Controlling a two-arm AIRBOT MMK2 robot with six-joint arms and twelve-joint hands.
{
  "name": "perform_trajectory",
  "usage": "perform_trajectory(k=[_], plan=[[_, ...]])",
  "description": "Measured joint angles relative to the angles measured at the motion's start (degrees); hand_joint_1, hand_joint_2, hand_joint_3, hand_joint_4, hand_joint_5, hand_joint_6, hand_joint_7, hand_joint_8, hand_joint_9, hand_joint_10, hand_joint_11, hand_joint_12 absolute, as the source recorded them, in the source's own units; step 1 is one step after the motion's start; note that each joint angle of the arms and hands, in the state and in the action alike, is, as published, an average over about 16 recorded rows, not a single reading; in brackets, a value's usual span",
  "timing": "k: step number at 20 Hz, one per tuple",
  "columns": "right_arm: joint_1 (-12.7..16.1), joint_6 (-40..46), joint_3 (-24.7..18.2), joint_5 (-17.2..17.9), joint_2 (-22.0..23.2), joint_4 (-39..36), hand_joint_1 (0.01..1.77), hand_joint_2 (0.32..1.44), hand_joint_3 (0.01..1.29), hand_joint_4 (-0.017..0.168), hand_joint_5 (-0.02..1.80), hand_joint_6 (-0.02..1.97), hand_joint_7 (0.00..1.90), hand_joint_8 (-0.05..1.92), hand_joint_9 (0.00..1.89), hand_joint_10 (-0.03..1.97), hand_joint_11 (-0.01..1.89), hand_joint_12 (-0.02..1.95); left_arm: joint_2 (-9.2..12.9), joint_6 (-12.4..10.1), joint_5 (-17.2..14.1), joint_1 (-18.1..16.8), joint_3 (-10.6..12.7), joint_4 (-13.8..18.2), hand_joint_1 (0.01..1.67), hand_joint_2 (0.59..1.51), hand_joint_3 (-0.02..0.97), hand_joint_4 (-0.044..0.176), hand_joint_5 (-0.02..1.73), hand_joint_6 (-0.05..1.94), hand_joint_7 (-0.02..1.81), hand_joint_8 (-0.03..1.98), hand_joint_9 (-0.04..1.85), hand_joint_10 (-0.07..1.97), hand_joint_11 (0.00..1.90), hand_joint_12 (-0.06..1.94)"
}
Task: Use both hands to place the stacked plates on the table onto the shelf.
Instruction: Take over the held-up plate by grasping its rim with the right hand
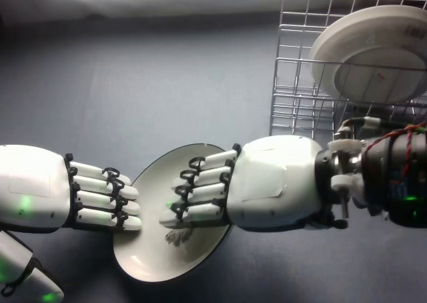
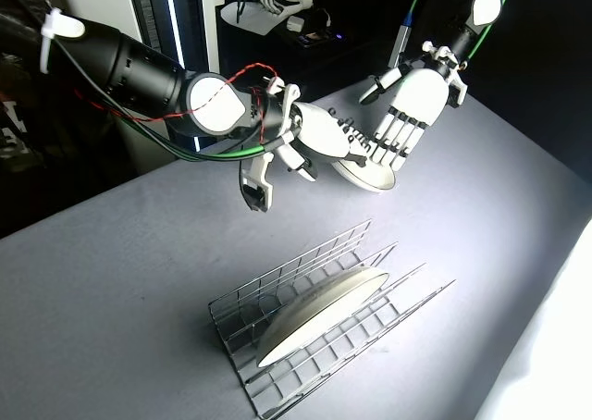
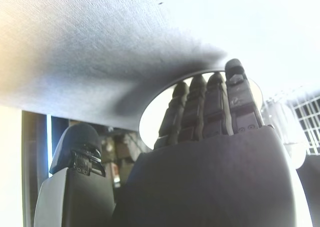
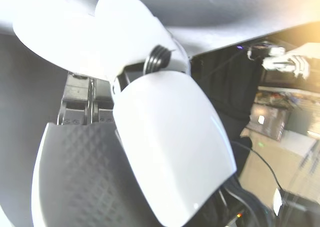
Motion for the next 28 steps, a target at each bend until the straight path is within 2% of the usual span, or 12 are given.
perform_trajectory(k=[8,16,23,28], plan=[[-0.32,0.49,1.22,-2.4,-3.16,0.2,1.73,1.18,0.01,-0.002,0.02,0.02,0.02,0.01,0.04,0.0,0.01,0.49,-0.18,-0.04,-0.11,-0.01,0.26,0.06,0.01,1.177,0.016,-0.007,0.05,-0.03,0.02,-0.01,-0.02,-0.04,0.03,0.02],[-0.74,0.73,2.57,-2.78,-5.27,0.4,1.76,1.18,0.01,-0.002,0.07,0.02,0.07,0.01,0.14,0.0,0.0,0.6,-0.34,-0.2,-0.19,-0.11,0.44,0.1,0.01,1.192,0.016,-0.007,0.05,-0.03,0.02,-0.01,-0.02,-0.04,0.03,0.02],[-0.83,0.65,3.6,-1.42,-6.29,0.59,1.61,1.16,0.01,0.0,0.33,0.03,0.33,0.0,0.38,0.01,0.13,0.83,-0.48,-0.35,-0.22,-0.31,0.57,0.17,0.02,1.2,0.016,-0.007,0.06,-0.03,0.02,-0.01,-0.02,-0.04,0.03,0.02],[-0.8,0.43,3.85,0.12,-6.5,0.73,1.46,1.1,0.01,0.002,0.56,0.2,0.57,0.12,0.57,0.21,0.36,0.9,-0.48,-0.44,-0.24,-1.11,0.55,0.75,0.02,1.2,0.015,-0.007,0.07,-0.03,0.03,-0.01,-0.02,-0.04,0.03,0.02]])
